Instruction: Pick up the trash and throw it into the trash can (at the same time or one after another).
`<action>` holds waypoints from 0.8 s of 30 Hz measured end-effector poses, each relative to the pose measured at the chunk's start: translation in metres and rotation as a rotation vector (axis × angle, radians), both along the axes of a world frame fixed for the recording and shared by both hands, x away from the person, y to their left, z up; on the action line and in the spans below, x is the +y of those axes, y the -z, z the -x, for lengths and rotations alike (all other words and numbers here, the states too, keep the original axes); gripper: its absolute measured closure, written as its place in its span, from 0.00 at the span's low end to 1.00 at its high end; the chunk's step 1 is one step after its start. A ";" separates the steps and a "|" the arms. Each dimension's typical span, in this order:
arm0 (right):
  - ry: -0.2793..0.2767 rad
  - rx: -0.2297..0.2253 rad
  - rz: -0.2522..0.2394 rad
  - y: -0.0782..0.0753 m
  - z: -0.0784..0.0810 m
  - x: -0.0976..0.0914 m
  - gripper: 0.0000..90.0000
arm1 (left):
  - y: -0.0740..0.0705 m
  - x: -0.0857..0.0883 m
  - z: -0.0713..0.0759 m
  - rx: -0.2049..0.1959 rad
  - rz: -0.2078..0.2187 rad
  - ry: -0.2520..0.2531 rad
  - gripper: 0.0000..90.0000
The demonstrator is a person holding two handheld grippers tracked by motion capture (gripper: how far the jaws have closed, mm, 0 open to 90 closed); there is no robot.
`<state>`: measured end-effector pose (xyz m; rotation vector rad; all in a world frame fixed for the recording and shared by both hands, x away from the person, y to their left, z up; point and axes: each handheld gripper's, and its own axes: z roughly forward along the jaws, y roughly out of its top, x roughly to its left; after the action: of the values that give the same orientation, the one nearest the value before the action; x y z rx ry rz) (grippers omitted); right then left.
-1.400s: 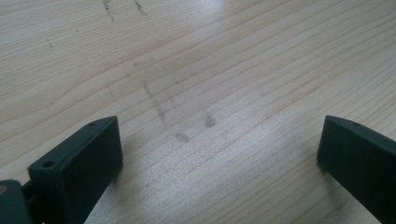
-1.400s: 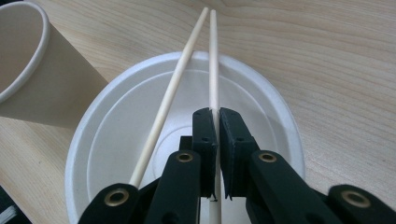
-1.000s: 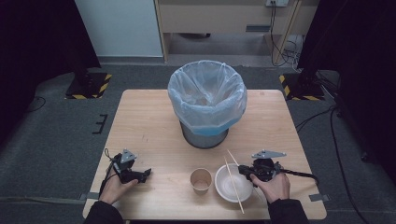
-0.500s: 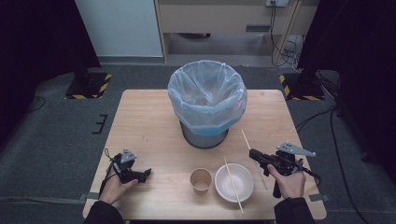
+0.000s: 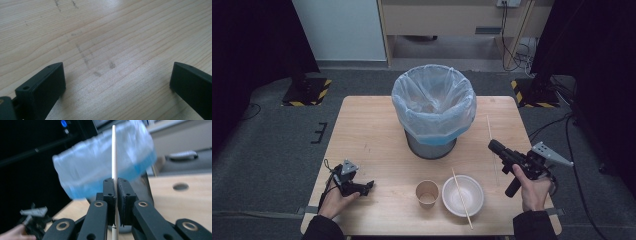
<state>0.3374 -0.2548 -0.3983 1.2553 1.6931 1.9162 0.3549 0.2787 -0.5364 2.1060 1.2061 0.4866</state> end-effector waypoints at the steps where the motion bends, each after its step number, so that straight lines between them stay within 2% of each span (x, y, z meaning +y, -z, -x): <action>1: 0.000 -0.012 -0.008 -0.003 0.000 0.000 0.96 | 0.000 0.000 0.000 0.000 0.000 0.000 0.00; 7: 0.011 -0.099 -0.058 -0.029 -0.006 -0.001 0.96 | 0.000 0.000 0.000 0.000 0.000 -0.001 0.00; 12: 0.025 -0.157 -0.072 -0.050 -0.016 0.002 0.96 | 0.000 0.000 0.000 0.000 0.000 -0.001 0.00; 20: 0.040 -0.220 -0.105 -0.079 -0.037 0.011 0.96 | 0.000 0.000 0.000 0.001 0.000 0.001 0.00; 24: 0.039 -0.248 -0.106 -0.095 -0.047 0.018 0.96 | 0.000 0.000 0.000 0.001 -0.001 0.001 0.00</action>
<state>0.3847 -0.2368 -0.3036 1.0268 1.4506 2.0652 0.3551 0.2786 -0.5363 2.1076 1.2053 0.4853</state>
